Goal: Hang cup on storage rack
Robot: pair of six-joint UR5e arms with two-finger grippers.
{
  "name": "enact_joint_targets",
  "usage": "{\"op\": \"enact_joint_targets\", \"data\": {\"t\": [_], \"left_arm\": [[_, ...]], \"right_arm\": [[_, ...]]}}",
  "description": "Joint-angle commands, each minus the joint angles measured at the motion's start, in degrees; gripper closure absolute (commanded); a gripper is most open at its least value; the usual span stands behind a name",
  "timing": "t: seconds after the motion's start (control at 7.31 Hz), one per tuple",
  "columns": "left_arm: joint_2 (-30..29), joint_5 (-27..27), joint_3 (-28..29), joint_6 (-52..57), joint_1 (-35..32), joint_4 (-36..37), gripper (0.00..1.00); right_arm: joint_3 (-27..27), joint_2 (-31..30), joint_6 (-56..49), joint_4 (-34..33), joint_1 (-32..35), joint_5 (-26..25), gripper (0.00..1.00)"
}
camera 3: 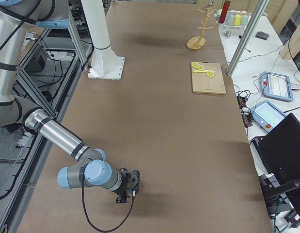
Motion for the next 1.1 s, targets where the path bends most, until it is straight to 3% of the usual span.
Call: {"op": "enact_joint_targets", "data": {"t": [0.0,0.14,0.55,0.82,0.96], "left_arm": [[0.00,0.00,0.01,0.00,0.00,0.02,0.01],[0.00,0.00,0.01,0.00,0.00,-0.06,0.01],[0.00,0.00,0.01,0.00,0.00,-0.07,0.01],[0.00,0.00,-0.08,0.00,0.00,-0.07,0.01],[0.00,0.00,-0.08,0.00,0.00,-0.07,0.01]], "right_arm": [[-0.49,0.08,0.50,-0.03,-0.71,0.01,0.21],[-0.49,0.08,0.50,0.15,-1.06,0.01,0.25],[-0.84,0.00,0.50,0.15,-1.33,0.18,0.56],[-1.19,0.08,0.59,0.15,-1.59,0.27,0.66],[-1.19,0.08,0.59,0.15,-1.85,0.27,0.82]]}}
